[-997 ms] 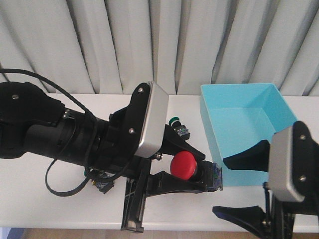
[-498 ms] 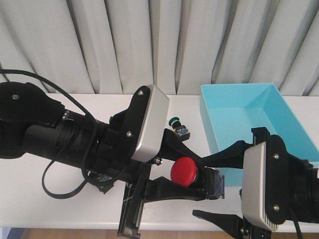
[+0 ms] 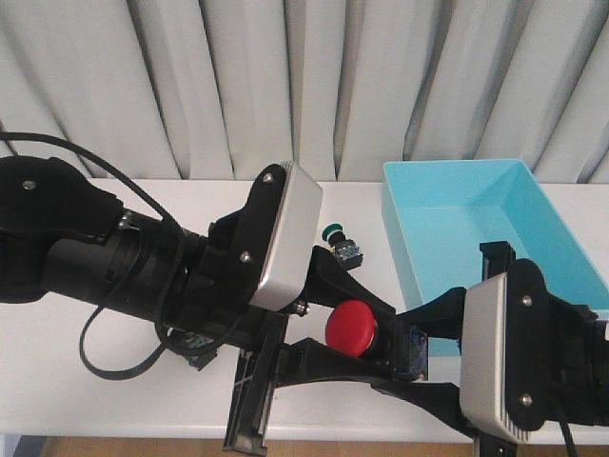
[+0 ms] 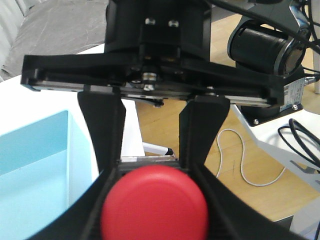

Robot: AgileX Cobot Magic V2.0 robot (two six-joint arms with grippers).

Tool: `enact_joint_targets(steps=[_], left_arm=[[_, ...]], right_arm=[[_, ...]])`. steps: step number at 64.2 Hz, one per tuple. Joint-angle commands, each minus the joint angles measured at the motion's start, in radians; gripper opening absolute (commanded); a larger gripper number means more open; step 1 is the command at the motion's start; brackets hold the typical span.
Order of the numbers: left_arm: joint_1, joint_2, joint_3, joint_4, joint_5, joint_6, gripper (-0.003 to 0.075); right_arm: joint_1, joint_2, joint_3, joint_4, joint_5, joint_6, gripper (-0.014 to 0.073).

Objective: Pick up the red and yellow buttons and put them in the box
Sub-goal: 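Close the right gripper on the red button held by the left gripper, then carry the red button with the right gripper into the blue box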

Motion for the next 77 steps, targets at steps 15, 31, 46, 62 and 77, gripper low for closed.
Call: enact_joint_targets(steps=[15,31,46,62,77], left_arm=[[-0.004,-0.032,-0.027,-0.051,0.020,-0.006,0.0476],[-0.002,-0.032,-0.027,0.102,-0.094,-0.108,0.0598],[-0.001,-0.026,-0.027,0.410,-0.337,-0.358,0.0587],[-0.001,0.006,-0.027,0.654,-0.395,-0.622,0.0587],[-0.001,0.012,-0.027,0.674,-0.391,-0.643,0.0587]], right_arm=[[0.002,-0.005,-0.034,0.041,-0.025,-0.005,0.0231],[0.002,-0.005,-0.033,0.035,-0.042,0.007,0.0232],[-0.038,0.024,-0.033,-0.078,-0.215,0.290,0.0239],[-0.289,0.163,-0.083,-0.222,-0.305,0.830,0.0244],[-0.449,0.437,-0.296,-0.502,-0.112,1.123,0.0246]])
